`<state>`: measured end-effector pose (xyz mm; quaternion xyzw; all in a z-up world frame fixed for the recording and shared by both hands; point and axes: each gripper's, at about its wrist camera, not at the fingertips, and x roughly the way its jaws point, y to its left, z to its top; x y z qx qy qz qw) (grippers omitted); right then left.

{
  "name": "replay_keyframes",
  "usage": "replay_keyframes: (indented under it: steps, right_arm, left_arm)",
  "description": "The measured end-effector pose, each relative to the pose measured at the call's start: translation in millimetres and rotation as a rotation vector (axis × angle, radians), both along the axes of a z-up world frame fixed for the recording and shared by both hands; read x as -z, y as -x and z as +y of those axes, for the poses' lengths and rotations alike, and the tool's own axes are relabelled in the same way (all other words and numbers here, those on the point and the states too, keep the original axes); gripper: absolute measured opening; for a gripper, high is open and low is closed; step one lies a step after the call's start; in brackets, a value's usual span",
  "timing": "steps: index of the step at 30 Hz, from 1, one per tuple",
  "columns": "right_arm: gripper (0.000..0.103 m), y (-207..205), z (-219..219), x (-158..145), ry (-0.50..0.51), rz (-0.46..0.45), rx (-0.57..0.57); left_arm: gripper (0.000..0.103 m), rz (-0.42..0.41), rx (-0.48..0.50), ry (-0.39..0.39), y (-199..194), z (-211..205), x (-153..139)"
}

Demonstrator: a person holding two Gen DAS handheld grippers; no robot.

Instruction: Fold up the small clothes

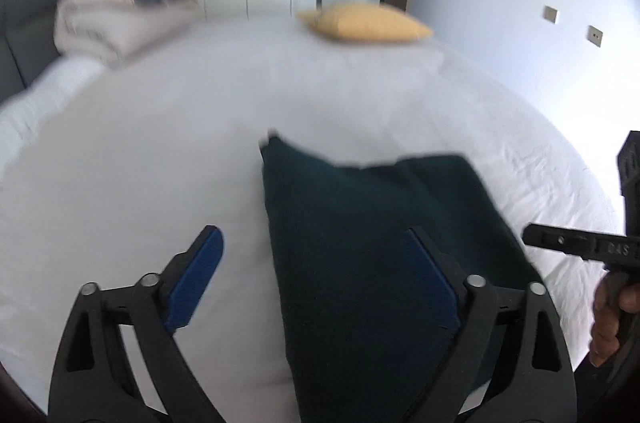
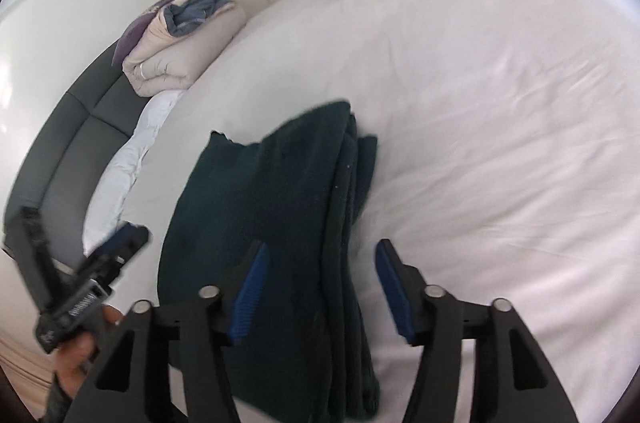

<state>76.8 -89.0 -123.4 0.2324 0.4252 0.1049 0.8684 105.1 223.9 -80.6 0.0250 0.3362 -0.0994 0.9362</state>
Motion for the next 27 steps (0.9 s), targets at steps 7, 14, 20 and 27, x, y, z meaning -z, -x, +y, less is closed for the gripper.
replay_keyframes:
  steps: [7,14,20,27]
  right_arm:
    - [0.089,74,16,-59,0.205,-0.187,0.102]
    - [0.103,135,28,-121,0.275,-0.396,0.126]
    - [0.103,166,26,-158,0.263,-0.487,0.168]
    - [0.103,180,41,-171,0.344,-0.509,0.147]
  left_arm:
    - [0.103,-0.253,-0.103,-0.026,81,-20,-78]
    - [0.103,-0.335,-0.166,0.013,139,-6,-126]
    - [0.103,-0.283,-0.163,-0.015,163,-9,-142]
    - [0.103,-0.080,-0.105,-0.023,158,-20,-113]
